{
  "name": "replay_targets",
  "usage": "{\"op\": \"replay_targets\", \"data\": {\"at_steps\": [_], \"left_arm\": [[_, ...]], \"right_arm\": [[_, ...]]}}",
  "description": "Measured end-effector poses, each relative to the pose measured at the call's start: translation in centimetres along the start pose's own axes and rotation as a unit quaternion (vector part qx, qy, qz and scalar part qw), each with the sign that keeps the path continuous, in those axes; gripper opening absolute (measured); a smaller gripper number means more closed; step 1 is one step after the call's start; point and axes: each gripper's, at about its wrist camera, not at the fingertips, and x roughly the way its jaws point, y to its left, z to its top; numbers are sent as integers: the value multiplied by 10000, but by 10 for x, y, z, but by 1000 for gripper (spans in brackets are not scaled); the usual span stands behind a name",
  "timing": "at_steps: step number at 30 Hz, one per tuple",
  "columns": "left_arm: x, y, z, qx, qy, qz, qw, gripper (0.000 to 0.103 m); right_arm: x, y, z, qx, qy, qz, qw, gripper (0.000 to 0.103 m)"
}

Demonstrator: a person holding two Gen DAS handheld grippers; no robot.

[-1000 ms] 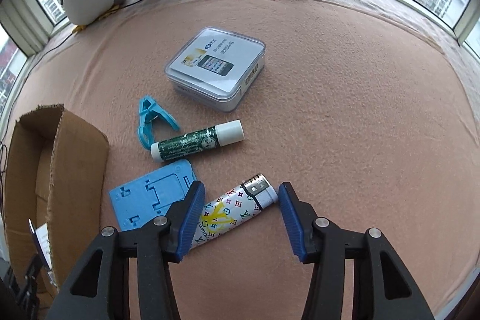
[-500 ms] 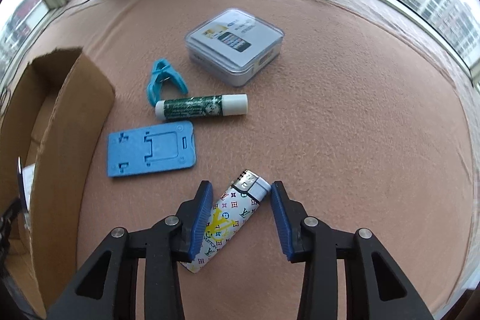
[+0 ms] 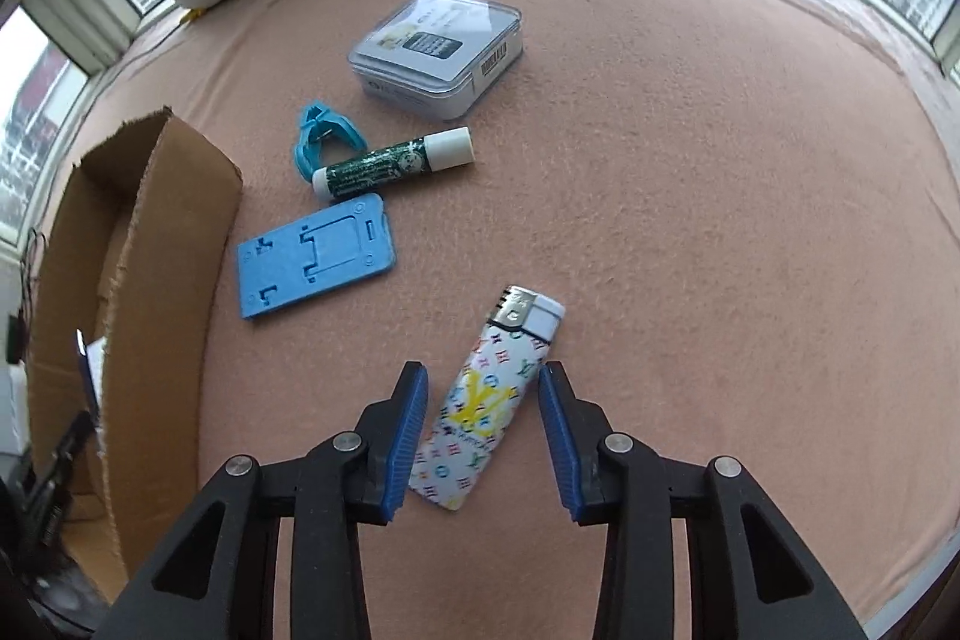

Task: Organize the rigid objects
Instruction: 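Move the right tool to the patterned white lighter, then grasp the patterned lighter with the right gripper and lift it, then carry the lighter over the box and open the right gripper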

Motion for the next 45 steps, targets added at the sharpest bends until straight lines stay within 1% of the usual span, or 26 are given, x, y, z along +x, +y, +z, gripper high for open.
{"op": "replay_targets", "data": {"at_steps": [1, 3, 6, 7, 9, 10, 11, 15, 21, 23, 29, 32, 36, 41, 45], "left_arm": [[0, 0, 0, 2, -2, 0, 10000, 25], [0, 0, 0, 1, -5, -5, 10000, 25], [0, 2, 0, -9, -6, -29, 10000, 25], [-1, 2, 0, -7, -7, -31, 10000, 25], [-1, 2, 0, -7, -10, -32, 10000, 25], [-1, 2, 0, -7, -10, -33, 10000, 25], [-1, 2, 0, -8, -9, -35, 10000, 25], [-1, 2, 0, -2, -11, -31, 10000, 25], [-1, 0, 0, 1, -10, -9, 10000, 25], [-1, 0, 0, 7, -5, 0, 10000, 25], [-1, -2, 1, 17, 0, 25, 10000, 25], [0, -2, 1, 26, 6, 28, 10000, 25], [0, -2, 1, 19, 3, 28, 10000, 25], [0, -2, 1, -4, 1, 30, 10000, 25], [0, -1, 0, -11, -1, 29, 10000, 25]], "right_arm": [[1, 0, 0, 49, 15, 1, 10000, 35], [3, 5, 3, -22, 33, -167, 9999, 35], [7, 18, 7, -352, 55, -506, 9981, 35], [8, 21, 7, -430, 41, -558, 9975, 34], [8, 25, 6, -556, 27, -569, 9968, 29], [8, 25, 6, -597, 34, -522, 9968, 23], [7, 25, 5, -603, 35, -505, 9969, 23], [5, 19, -1, -499, -106, -318, 9982, 22], [-8, 4, -11, -92, -362, 221, 9991, 21], [-19, 6, -16, -38, -512, 373, 9980, 21], [-47, 10, -12, 56, -942, 743, 9928, 21], [-63, 25, -9, -31, -1123, 975, 9889, 21], [-82, 54, -7, -318, -1268, 1355, 9821, 21], [-84, 99, -17, -797, -1166, 1645, 9762, 21], [-70, 125, -23, -1030, -1051, 1624, 9757, 21]]}}
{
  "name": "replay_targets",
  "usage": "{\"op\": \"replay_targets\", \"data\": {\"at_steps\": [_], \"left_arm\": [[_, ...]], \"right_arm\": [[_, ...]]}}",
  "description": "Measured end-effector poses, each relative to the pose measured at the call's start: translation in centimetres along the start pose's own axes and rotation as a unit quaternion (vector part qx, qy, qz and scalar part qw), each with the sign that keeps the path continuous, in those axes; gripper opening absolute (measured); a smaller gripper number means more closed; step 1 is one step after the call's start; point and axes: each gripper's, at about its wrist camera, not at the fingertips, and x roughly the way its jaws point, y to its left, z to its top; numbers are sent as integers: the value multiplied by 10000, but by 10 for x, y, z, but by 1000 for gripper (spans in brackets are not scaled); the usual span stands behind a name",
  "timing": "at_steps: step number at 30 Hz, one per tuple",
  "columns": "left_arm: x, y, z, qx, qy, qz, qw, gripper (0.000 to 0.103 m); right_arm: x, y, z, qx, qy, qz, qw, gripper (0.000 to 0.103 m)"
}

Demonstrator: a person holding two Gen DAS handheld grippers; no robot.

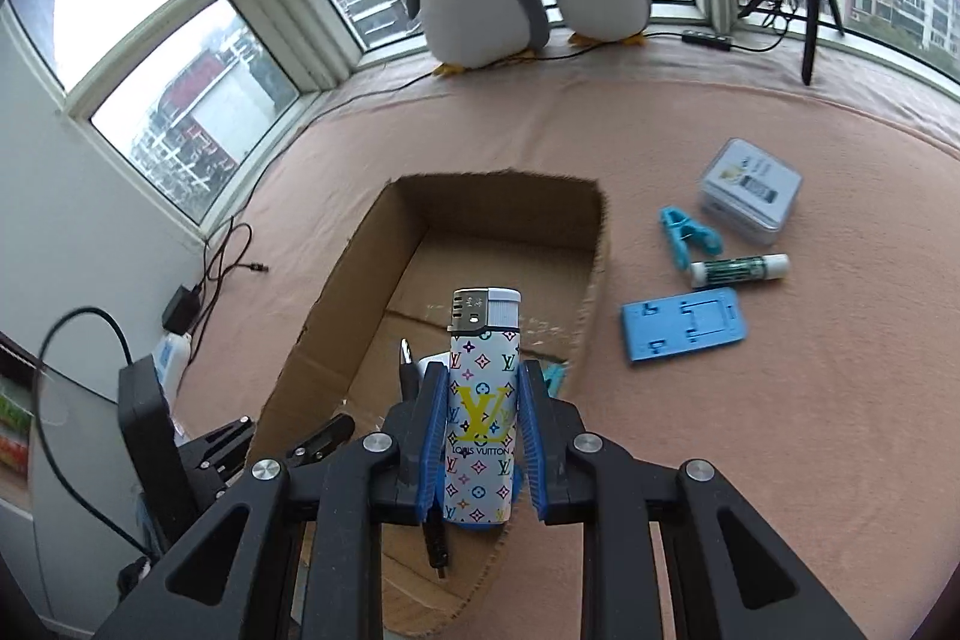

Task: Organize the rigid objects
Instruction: 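Carry the lighter over the box and open the right gripper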

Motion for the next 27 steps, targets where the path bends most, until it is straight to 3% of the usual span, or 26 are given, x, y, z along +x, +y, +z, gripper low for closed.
{"op": "replay_targets", "data": {"at_steps": [7, 10, 11, 19, 27], "left_arm": [[0, 0, 0, -2, -2, 0, 10000, 25], [0, 0, 0, 0, -6, 9, 10000, 25], [0, 0, -1, -1, -5, 11, 10000, 25], [0, -1, -1, -6, -12, 22, 10000, 25], [0, 0, -2, 7, -9, 26, 10000, 25]], "right_arm": [[18, 12, -11, -239, 189, -18, 9995, 24], [14, 11, -12, -259, 110, 34, 9996, 50], [11, 10, -11, -256, 47, 35, 9997, 53], [-1, -2, -14, -153, -81, -36, 9998, 53], [-22, -54, -16, 270, -464, -417, 9977, 53]]}}
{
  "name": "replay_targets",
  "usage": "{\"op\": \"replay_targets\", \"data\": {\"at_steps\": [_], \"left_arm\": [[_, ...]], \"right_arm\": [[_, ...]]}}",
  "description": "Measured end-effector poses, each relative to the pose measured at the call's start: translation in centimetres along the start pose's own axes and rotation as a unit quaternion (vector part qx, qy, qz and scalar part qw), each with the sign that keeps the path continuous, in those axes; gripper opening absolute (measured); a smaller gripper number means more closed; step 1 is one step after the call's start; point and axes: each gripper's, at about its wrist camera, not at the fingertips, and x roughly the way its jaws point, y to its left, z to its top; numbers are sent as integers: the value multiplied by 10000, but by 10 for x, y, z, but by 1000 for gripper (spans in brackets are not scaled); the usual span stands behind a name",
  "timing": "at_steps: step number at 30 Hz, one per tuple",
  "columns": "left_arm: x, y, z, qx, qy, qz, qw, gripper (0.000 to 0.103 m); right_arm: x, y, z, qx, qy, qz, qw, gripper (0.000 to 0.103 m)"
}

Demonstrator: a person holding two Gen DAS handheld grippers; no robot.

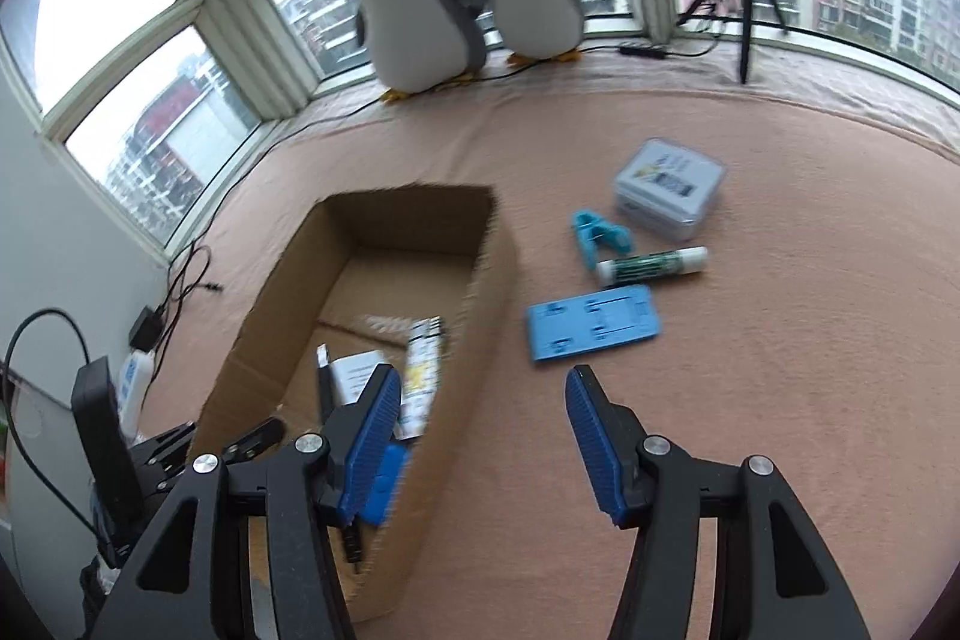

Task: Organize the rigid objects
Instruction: 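Carry the lighter over the box and open the right gripper, then move the right tool to the clear phone box and grasp it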

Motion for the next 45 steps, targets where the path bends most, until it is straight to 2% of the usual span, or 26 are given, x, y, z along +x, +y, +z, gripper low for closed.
{"op": "replay_targets", "data": {"at_steps": [4, 9, 11, 13, 18, 22, 33, 45], "left_arm": [[0, 0, 0, 6, 2, 4, 10000, 25], [0, -1, 0, 21, 11, 26, 10000, 25], [0, -1, 0, 17, 14, 25, 10000, 25], [0, -1, 0, 18, 11, 26, 10000, 25], [1, -2, 0, 39, 13, 63, 10000, 25], [1, -2, 1, 18, 22, 33, 10000, 25], [0, -2, 0, 58, 25, -21, 10000, 25], [1, 4, 1, 30, 15, -178, 9998, 25]], "right_arm": [[-11, -29, 6, 187, -319, -219, 9991, 53], [-13, -59, 18, 379, -437, -376, 9976, 55], [-10, -71, 25, 519, -434, -489, 9965, 78], [-4, -88, 35, 883, -327, -397, 9948, 86], [21, -115, 58, 1711, 14, -288, 9848, 86], [41, -123, 75, 1949, 120, -385, 9800, 86], [103, -101, 111, 1557, 483, -1126, 9802, 86], [153, -92, 138, 1205, 880, -2096, 9663, 86]]}}
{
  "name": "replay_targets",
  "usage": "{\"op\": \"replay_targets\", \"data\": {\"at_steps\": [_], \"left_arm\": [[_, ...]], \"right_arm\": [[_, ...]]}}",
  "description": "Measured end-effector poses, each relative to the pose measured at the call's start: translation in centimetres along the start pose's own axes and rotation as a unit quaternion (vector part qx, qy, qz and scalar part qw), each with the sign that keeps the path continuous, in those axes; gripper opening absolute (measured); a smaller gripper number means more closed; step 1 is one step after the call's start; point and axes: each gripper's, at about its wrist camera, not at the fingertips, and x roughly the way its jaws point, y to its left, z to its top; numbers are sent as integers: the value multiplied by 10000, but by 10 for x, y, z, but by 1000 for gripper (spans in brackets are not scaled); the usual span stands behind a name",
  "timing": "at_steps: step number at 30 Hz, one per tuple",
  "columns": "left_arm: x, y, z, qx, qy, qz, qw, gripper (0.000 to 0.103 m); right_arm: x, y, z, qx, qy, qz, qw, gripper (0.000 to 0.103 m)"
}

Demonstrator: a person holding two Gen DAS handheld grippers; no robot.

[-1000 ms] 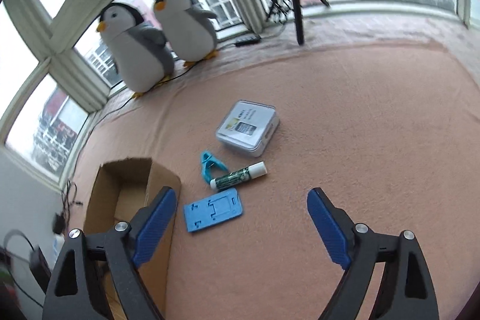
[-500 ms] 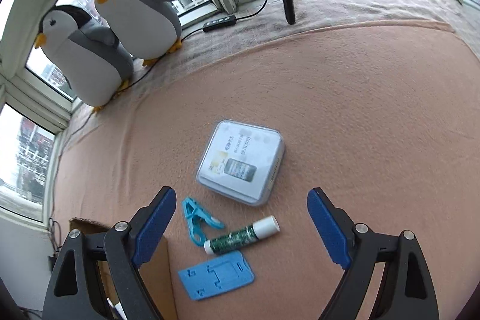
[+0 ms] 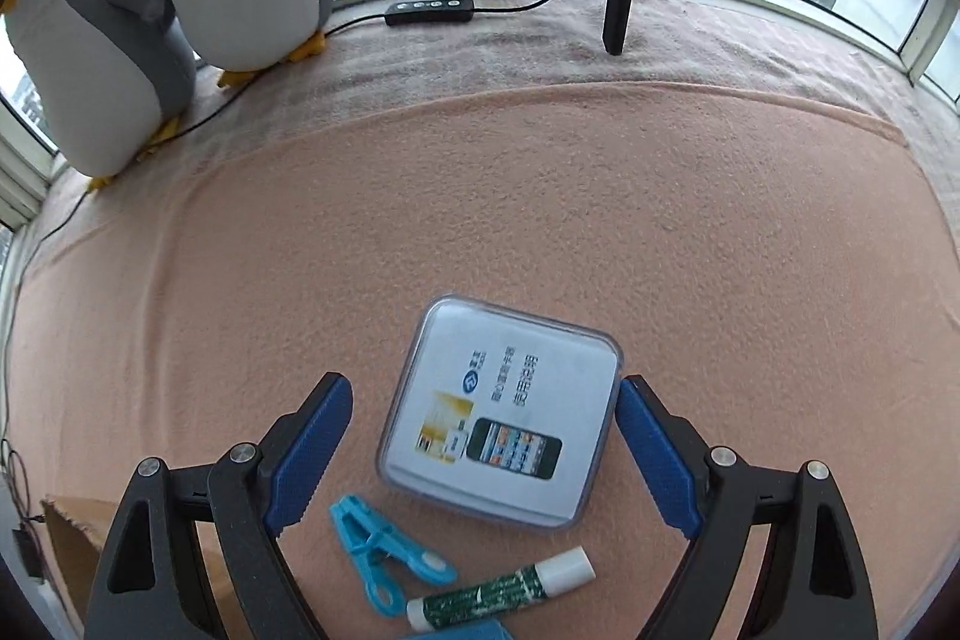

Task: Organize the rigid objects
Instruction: 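Move the right tool to the clear phone box and grasp it, then carry the phone box over the cardboard box and release it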

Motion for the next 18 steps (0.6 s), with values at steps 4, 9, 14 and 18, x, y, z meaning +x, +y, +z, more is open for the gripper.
{"op": "replay_targets", "data": {"at_steps": [4, 9, 14, 18], "left_arm": [[0, 3, 0, -3, -7, -44, 10000, 25], [0, 5, 0, -24, -16, -55, 10000, 26], [1, 5, 0, -24, -20, -40, 10000, 26], [0, 5, 0, -17, -15, -17, 10000, 26]], "right_arm": [[7, 0, 4, -28, 45, -141, 9999, 86], [15, -3, 4, -94, 195, -132, 9997, 76], [14, -4, 3, -161, 167, -50, 9997, 75], [11, -11, -1, -107, 112, 163, 9997, 73]]}}
